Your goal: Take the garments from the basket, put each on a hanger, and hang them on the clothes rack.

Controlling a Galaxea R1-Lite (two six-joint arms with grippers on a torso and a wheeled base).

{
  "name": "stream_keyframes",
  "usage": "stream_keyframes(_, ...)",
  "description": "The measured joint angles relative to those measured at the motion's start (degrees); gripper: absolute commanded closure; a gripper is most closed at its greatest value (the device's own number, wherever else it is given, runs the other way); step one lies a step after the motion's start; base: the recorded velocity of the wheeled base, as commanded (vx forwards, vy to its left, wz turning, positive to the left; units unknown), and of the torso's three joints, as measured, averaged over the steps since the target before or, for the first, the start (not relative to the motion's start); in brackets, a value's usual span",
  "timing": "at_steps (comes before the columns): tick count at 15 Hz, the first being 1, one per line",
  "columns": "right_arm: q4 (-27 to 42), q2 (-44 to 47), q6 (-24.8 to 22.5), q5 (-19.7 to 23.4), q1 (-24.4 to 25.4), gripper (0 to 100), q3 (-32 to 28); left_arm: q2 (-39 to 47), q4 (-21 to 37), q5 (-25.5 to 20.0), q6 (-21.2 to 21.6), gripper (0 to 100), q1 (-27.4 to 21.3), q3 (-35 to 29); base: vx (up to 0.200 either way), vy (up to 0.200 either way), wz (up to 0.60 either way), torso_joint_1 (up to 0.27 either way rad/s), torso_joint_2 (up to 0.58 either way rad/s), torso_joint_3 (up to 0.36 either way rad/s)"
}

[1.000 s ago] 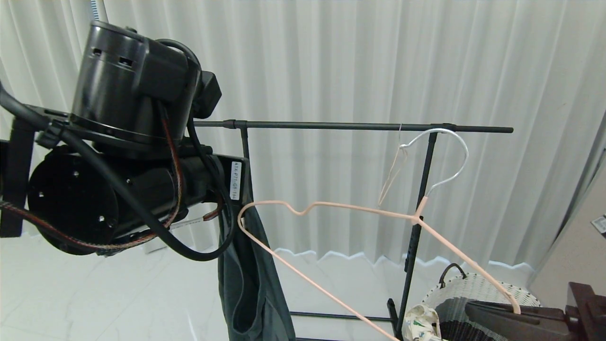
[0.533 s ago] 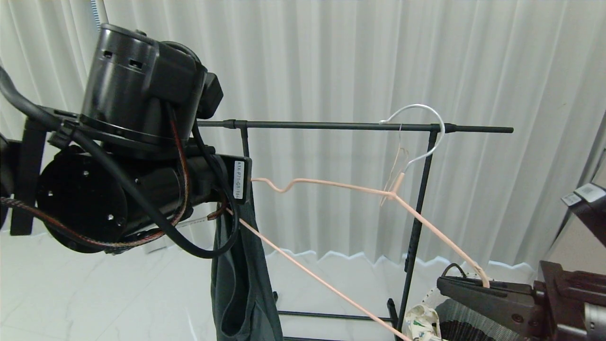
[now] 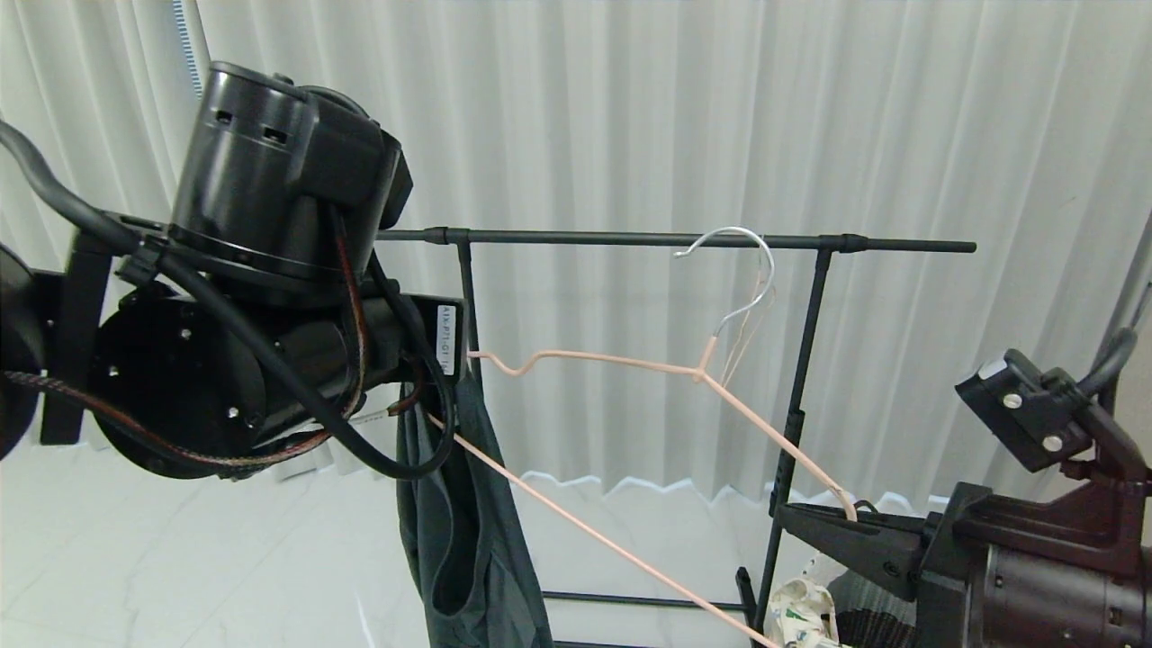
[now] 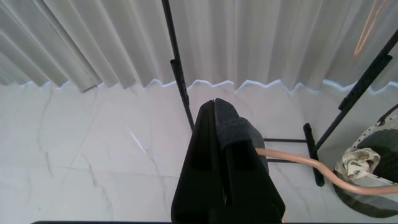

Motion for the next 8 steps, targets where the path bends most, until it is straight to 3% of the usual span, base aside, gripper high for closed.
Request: stream_keyframes(8, -1.18, 4.63, 0.11, -6.02, -0.33, 100, -3.45, 4.08, -0.02, 3.85, -3.32, 100, 0.09, -3.39, 0.0, 0.0, 0.0, 0.0, 0.0, 0.0)
